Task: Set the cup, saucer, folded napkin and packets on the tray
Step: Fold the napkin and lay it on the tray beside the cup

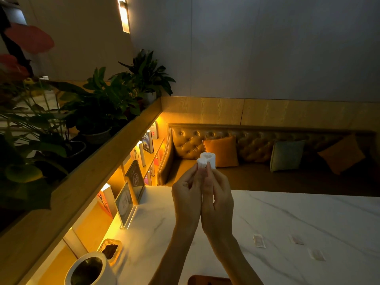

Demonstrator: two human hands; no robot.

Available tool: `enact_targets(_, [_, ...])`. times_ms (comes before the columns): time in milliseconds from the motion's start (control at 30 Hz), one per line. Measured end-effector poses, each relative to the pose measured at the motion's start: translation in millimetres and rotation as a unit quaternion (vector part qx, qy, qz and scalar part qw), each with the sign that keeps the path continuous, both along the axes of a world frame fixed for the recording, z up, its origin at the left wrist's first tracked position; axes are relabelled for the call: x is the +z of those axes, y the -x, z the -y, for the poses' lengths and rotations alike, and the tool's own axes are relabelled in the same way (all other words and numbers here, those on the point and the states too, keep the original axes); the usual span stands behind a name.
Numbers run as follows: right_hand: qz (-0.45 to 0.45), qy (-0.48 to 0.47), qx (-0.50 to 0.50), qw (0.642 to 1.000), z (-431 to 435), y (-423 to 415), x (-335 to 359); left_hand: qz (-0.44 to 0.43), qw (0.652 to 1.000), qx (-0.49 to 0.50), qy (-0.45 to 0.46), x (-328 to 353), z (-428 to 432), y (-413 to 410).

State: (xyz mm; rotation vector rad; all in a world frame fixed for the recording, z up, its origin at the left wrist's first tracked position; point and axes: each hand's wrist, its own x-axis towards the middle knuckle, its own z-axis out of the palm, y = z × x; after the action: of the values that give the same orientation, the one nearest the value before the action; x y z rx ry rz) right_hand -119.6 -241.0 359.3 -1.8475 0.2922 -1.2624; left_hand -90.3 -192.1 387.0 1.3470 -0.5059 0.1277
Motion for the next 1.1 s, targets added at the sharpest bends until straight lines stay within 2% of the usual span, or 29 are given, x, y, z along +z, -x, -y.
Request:
enact_targets(100, [-0.004,-0.019,0.020,1.000,3,6,5,-0.013,0.996,-0.072,-0.040,4,-9,-9])
enact_targets(233, [-0.030,0.054,0.035,0.997,21,11,9,-0.038,0.992,-0.086,-0.088,7,-24,-24])
enact_targets(333, [-0.055,0.105,0.037,0.992,36,8,15,-0.091,0.990,-0.098,-0.048,10,-30,-28])
enact_targets(400, [-0.077,0.110,-0.001,0.991,49,4,15,-0.138,0.984,-0.110,-0.024,10,-31,-32])
enact_targets(433, [-0.098,0.053,0.013,0.994,56,4,15,-0.161,0.979,-0.122,-0.017,9,-32,-33])
enact_targets(467, [-0.121,-0.068,0.083,0.987,61,6,18,-0.182,0.974,-0.136,-0.012,9,-33,-35])
enact_targets(500, [-0.149,-0.215,0.177,0.949,65,6,18,-0.201,0.969,-0.145,-0.010,7,-33,-37])
enact_targets(533, [-0.187,-0.326,0.256,0.891,71,7,14,-0.218,0.965,-0.145,-0.014,4,-34,-38])
enact_targets(567, [-0.223,-0.372,0.306,0.847,75,8,8,-0.232,0.963,-0.138,-0.023,1,-34,-40])
enact_targets(600, [-0.240,-0.393,0.329,0.825,78,9,0,-0.243,0.961,-0.125,-0.041,-3,-34,-41])
enact_targets(633, [-0.238,-0.394,0.336,0.821,80,10,-8,-0.251,0.959,-0.108,-0.069,-6,-33,-43])
enact_targets(733, [-0.215,-0.364,0.317,0.849,80,13,-16,-0.255,0.953,-0.059,-0.153,-17,-32,-46])
enact_targets(833, [-0.205,-0.354,0.295,0.864,84,15,-14,-0.252,0.951,-0.068,-0.167,-26,-33,-44])
enact_targets(967, [-0.209,-0.310,0.242,0.895,87,16,-14,-0.260,0.944,-0.128,-0.160,-31,-35,-43])
enact_targets(1033, [-0.215,-0.315,0.243,0.892,94,20,-13,-0.259,0.936,-0.175,-0.163,-31,-36,-45])
enact_targets(1100, [-0.242,-0.331,0.277,0.869,105,25,-11,-0.246,0.933,-0.198,-0.171,-29,-39,-46])
